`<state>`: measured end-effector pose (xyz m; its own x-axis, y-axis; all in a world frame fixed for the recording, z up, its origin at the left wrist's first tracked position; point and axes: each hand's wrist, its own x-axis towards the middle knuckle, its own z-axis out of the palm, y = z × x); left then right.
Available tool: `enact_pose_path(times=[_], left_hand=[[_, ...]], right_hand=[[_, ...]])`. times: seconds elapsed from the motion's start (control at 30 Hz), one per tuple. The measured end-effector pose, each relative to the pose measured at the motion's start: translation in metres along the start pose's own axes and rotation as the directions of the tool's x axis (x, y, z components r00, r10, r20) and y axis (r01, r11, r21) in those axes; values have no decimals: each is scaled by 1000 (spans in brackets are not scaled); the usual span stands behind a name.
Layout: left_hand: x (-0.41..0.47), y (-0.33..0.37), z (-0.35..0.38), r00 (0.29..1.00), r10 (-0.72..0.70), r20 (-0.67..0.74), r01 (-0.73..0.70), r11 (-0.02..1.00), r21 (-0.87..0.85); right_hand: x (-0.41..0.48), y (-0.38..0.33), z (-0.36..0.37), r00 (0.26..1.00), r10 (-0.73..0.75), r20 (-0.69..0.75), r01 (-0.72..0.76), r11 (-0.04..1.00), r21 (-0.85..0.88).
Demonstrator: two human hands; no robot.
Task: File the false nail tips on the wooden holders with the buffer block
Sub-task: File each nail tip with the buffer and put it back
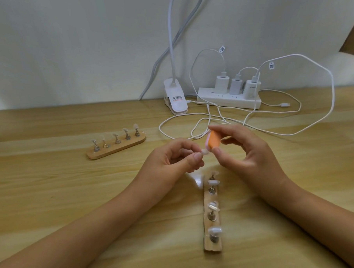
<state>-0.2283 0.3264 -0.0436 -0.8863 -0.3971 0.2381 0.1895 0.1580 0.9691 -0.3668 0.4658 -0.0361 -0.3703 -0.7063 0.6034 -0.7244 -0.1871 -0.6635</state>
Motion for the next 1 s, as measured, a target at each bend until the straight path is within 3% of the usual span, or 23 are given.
enact_pose_path(times=[0.17,0.4,0.47,0.53,0.67,0.73,0.8,0.83,0.9,1.0], left_hand=[[-1,0,2,999,15,39,-18,998,57],[1,2,1,1000,-16,-23,15,1000,-20],[2,2,0,999,-34,-41,33,999,-40],[3,2,-2,997,-56,-47,53,997,-59],[2,2,-2,995,-81,-58,77,995,-69],[2,3,-1,994,-91,-61,87,993,-75],[2,3,-1,993,-96,-63,91,993,-78],[2,4,0,993,-97,-64,92,993,-78],[2,4,0,993,-103,-64,98,992,-77],[3,4,0,992,-107,-68,103,992,-71]], right_hand=[[-4,-3,0,988,-153,19,154,987,-53],[3,2,-7,971,233,44,-237,960,149],[11,2,-18,959,277,55,-280,957,72],[22,-2,-34,930,318,186,-292,944,-154],[34,-15,-59,769,491,408,-120,739,-663],[32,-22,-65,616,632,471,-68,638,-767],[27,-26,-66,481,699,530,-14,610,-792],[26,-25,-64,469,690,552,11,620,-785],[28,-22,-61,529,628,571,-4,675,-738],[34,-17,-59,597,588,545,-154,751,-642]])
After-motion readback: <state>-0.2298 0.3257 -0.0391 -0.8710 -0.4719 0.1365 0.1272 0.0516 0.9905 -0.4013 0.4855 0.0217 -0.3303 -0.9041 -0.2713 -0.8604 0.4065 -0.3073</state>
